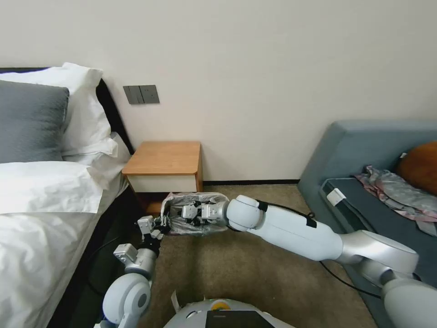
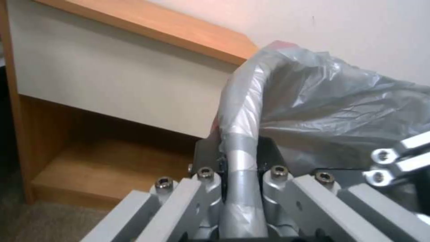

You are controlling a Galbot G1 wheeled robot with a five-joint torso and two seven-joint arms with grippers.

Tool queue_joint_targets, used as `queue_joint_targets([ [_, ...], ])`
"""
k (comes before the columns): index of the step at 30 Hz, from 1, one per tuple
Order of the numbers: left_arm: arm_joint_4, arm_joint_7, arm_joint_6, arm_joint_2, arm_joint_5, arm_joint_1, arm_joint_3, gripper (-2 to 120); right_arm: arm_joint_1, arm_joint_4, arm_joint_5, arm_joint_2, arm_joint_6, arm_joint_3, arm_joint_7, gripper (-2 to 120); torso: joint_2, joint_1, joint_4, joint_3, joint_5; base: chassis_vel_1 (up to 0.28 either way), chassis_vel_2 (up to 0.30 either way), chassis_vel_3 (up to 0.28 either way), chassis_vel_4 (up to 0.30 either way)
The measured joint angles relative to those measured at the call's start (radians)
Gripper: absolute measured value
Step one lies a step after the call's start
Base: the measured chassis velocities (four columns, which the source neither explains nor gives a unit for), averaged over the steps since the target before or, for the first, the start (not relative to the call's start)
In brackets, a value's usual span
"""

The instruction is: Pick up the garbage bag from the table and place it over the trash can.

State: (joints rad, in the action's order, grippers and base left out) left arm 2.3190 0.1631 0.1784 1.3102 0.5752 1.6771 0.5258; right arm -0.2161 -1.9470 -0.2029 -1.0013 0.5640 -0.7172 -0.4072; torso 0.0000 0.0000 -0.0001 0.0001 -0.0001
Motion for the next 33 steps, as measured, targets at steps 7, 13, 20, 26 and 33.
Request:
queue_joint_targets([
  [7, 0.002, -0.013, -0.008, 0.000, -0.010, -0.001, 0.000, 5, 0.009, 0.041, 0.067, -0.022, 0.053, -0.015, 0.003, 0, 0.000, 0.000, 0.0001, 0.000, 0.0000, 0.000, 0.000, 0.000, 0.000],
  [13, 0.005, -0.017, -0.009, 0.002, -0.011, -0.004, -0.001, 5, 0.012, 0.065, 0.088, -0.033, 0.073, -0.025, 0.008, 0, 0.000, 0.000, 0.0001, 0.000, 0.0000, 0.000, 0.000, 0.000, 0.000],
  [20, 0.010, -0.021, -0.011, 0.002, -0.011, -0.003, 0.000, 5, 0.017, 0.096, 0.099, -0.049, 0.089, -0.035, 0.010, 0, 0.000, 0.000, 0.0001, 0.000, 0.0000, 0.000, 0.000, 0.000, 0.000],
  [26, 0.016, -0.022, -0.013, 0.002, -0.008, -0.003, 0.003, 5, 0.024, 0.111, 0.101, -0.053, 0.096, -0.046, 0.000, 0, 0.000, 0.000, 0.0001, 0.000, 0.0001, 0.000, 0.000, 0.000, 0.000],
  [33, 0.017, -0.022, -0.016, 0.007, -0.007, -0.004, 0.005, 5, 0.028, 0.110, 0.103, -0.036, 0.106, -0.050, -0.006, 0, 0.000, 0.000, 0.0000, 0.000, 0.0001, 0.000, 0.000, 0.000, 0.000],
])
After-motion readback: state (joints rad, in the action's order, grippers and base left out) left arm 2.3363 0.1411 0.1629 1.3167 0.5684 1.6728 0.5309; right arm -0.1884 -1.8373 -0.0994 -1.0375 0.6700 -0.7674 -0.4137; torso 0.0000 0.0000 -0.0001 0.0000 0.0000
